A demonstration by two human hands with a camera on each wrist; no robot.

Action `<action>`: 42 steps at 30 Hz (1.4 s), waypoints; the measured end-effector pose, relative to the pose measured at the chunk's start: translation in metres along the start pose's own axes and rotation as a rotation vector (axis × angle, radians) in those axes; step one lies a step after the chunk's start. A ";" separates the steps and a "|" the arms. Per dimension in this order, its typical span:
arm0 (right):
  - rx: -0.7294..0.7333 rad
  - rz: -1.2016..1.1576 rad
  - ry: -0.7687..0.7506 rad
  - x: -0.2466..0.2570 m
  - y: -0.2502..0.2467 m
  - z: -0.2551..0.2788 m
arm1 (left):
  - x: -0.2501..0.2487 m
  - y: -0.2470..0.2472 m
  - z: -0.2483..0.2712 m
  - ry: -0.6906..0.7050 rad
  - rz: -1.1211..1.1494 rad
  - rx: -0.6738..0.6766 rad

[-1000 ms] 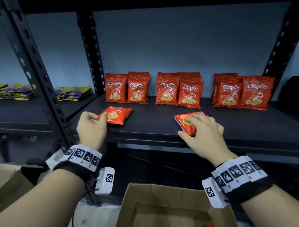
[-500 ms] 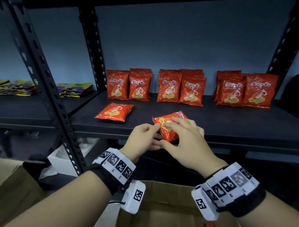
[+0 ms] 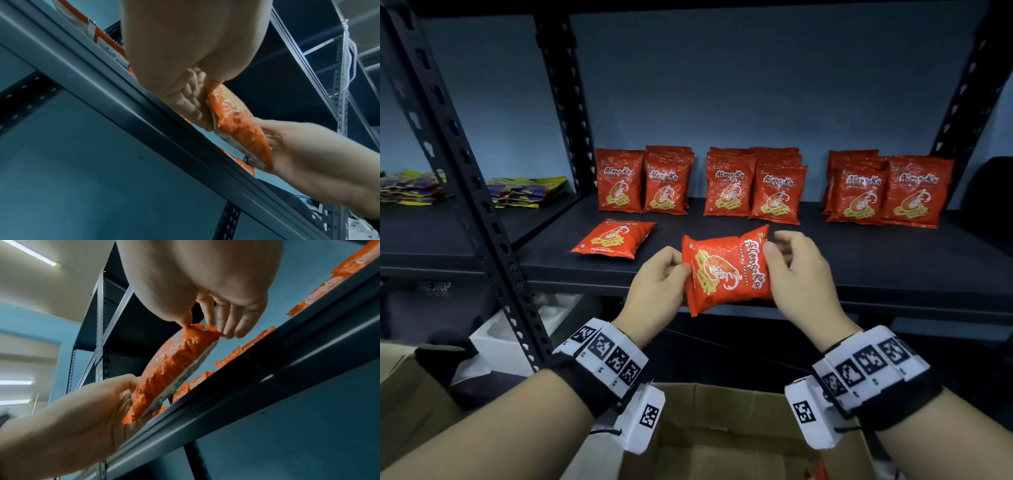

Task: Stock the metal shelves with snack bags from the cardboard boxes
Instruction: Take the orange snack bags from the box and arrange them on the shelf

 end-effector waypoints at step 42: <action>0.148 -0.705 0.259 0.020 0.037 0.001 | -0.010 -0.020 0.010 0.097 0.245 -0.130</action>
Point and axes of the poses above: each hand's wrist, its own z-axis away from the middle knuckle, its own y-axis out of the palm, x = y × z, the point moved 6 cm from there along -z, towards the middle knuckle, and after that the axes turned 1 degree about x, right-handed, at the moved point
